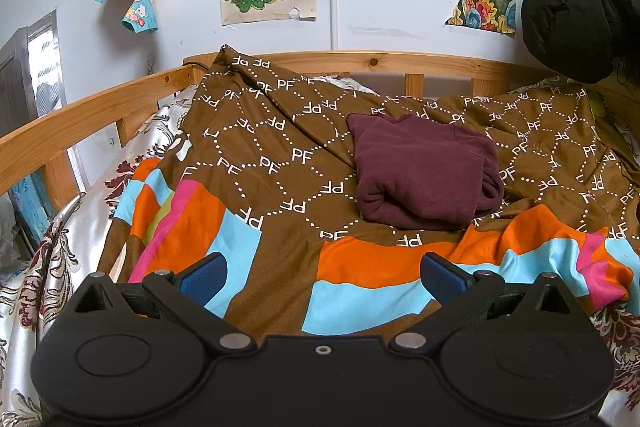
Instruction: Fold small clothes
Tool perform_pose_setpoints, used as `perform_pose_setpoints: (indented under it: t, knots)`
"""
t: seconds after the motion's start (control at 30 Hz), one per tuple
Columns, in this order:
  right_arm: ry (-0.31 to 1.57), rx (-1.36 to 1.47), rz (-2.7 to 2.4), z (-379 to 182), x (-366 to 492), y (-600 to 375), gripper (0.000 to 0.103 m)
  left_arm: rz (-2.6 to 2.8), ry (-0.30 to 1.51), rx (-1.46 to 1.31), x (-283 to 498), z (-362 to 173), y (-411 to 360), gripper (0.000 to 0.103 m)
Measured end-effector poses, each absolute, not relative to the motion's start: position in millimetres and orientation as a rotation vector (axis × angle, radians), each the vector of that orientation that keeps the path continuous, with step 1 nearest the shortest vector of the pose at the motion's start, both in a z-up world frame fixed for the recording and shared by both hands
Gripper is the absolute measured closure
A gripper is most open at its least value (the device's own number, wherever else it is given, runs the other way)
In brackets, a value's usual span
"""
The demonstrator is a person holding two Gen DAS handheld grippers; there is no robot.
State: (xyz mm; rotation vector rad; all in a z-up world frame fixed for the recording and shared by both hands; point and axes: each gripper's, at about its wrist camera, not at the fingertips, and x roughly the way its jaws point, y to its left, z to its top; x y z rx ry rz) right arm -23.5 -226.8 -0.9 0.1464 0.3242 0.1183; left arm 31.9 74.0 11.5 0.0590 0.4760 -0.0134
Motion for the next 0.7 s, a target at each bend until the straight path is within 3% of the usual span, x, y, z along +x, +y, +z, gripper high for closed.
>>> perform_pose_setpoints:
  t: [0.7]
  knots:
    - [0.328, 0.152, 0.113, -4.7, -24.9, -225.7, 0.000, -0.014, 0.476, 0.062, 31.5, 11.6, 73.7, 0.001]
